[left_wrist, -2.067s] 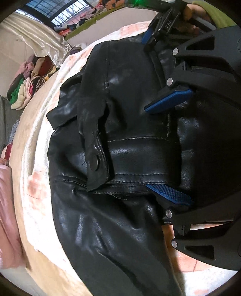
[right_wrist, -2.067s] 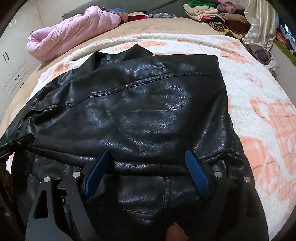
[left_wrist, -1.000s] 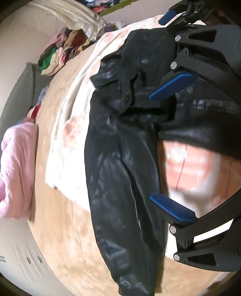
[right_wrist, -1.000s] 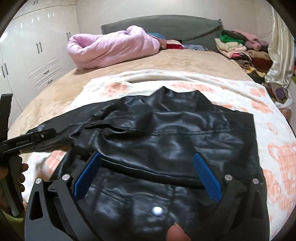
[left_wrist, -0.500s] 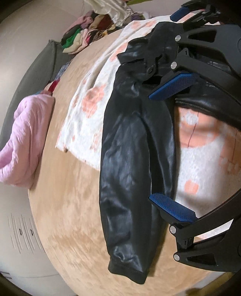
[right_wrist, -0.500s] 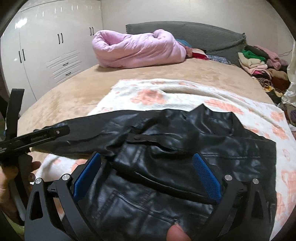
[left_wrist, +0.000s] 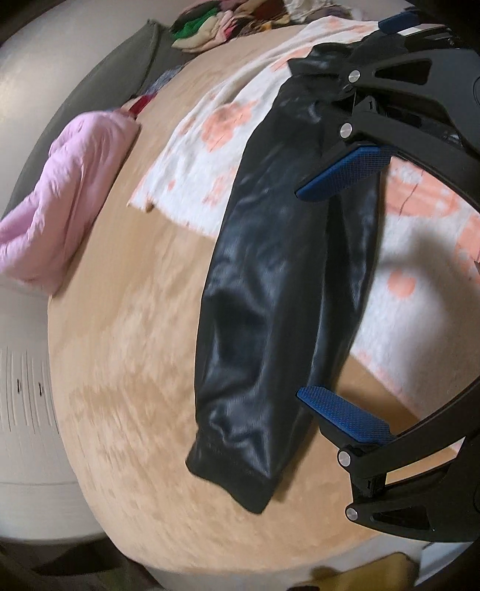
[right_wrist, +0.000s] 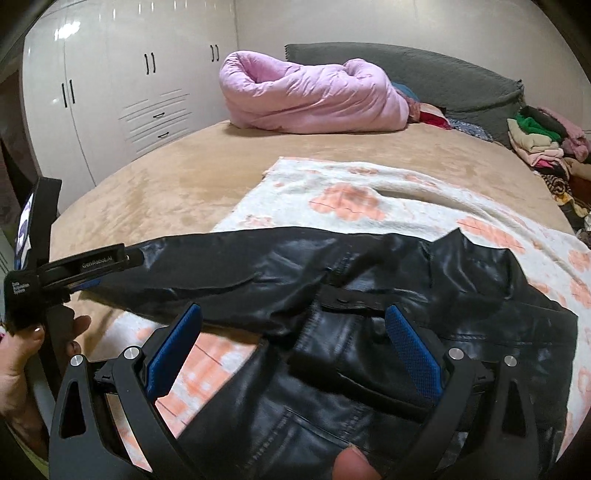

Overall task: Fold large clothes
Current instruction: 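Move the left tool to the other sleeve cuff lying on the bed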

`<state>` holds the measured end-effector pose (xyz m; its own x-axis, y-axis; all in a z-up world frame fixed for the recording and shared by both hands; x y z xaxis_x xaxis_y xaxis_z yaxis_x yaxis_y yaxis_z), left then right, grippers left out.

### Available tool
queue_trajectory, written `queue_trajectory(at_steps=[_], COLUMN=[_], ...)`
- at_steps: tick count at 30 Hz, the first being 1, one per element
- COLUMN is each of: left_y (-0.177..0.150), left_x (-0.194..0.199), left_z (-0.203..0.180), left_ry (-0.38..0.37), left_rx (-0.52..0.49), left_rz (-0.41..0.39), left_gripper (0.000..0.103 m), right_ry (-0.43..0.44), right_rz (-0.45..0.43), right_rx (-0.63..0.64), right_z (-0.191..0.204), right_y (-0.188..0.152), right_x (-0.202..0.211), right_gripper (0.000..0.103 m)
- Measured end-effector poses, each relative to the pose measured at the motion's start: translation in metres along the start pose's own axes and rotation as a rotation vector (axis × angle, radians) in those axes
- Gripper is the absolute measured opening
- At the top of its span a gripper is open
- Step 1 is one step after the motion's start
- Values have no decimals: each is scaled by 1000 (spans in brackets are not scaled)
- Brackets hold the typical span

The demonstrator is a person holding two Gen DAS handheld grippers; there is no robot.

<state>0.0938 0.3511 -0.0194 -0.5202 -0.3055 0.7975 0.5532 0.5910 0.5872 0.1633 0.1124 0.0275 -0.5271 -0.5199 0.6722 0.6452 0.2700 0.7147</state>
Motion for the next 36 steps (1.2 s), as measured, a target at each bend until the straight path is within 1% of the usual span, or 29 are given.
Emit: queue_trajectory(at_steps=[3,5,8,12,16,19,22,25,28,30,32,33,34,35,36], left_y=[2,1,-1,-3,-5,-8,-11,-7,-1,3,2,0,-1,0,1], left_x=[-2,-5,-10,-14,-25,-39,-52,-56,-61,-59,-55,-53,-49,-47,-45], left_z=[13,25,41,54,65,75,83,84,88,94,101,104,109,109,109], left_ry=[27,62,97,112,116,110,78,67,27,-22,-82,-110,-145,-148,-149], left_rx=[40,81,140,187,216,246,276,259,257,297,365,415,462,466,460], left_rz=[-6,-10,5,18,51,90,127,112,113,74,36,12,-16,-24,-33], left_gripper=[94,94,94,94,94,94,94,94,94,93,87,81,66,56,36], right_ry=[12,12,11,25,29,33,36,35,36,39,34,29,24,20,16], right_rz=[16,24,32,34,52,65,72,70,67,62,56,51,44,38,33], right_rx=[21,44,77,76,66,60,49,40,23,12,7,4,-1,-6,-13], right_z=[10,18,28,33,32,30,26,21,14,8,5,2,-1,-3,-7], right_y=[2,3,4,3,-5,-12,-17,-21,-24,-27,-28,-29,-30,-30,-31], right_x=[-9,-15,-21,-25,-30,-33,-33,-31,-26,-20,-16,-13,-11,-8,-5], right_gripper=[99,99,99,99,99,99,99,99,99,99,99,99,99,99,99])
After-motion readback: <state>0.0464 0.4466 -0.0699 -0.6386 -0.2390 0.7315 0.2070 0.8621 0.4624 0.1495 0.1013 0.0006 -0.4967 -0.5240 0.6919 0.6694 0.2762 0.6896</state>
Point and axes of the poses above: each gripper's, at about its wrist camera, not at the fingertips, and x roughly against the way its jaws point, z to its left, y to its top, the point moved 3 cm from there along -x, roughly the way its jaws point, and after that the axes turned 9 degrees about -x, right-handed, at the moved point
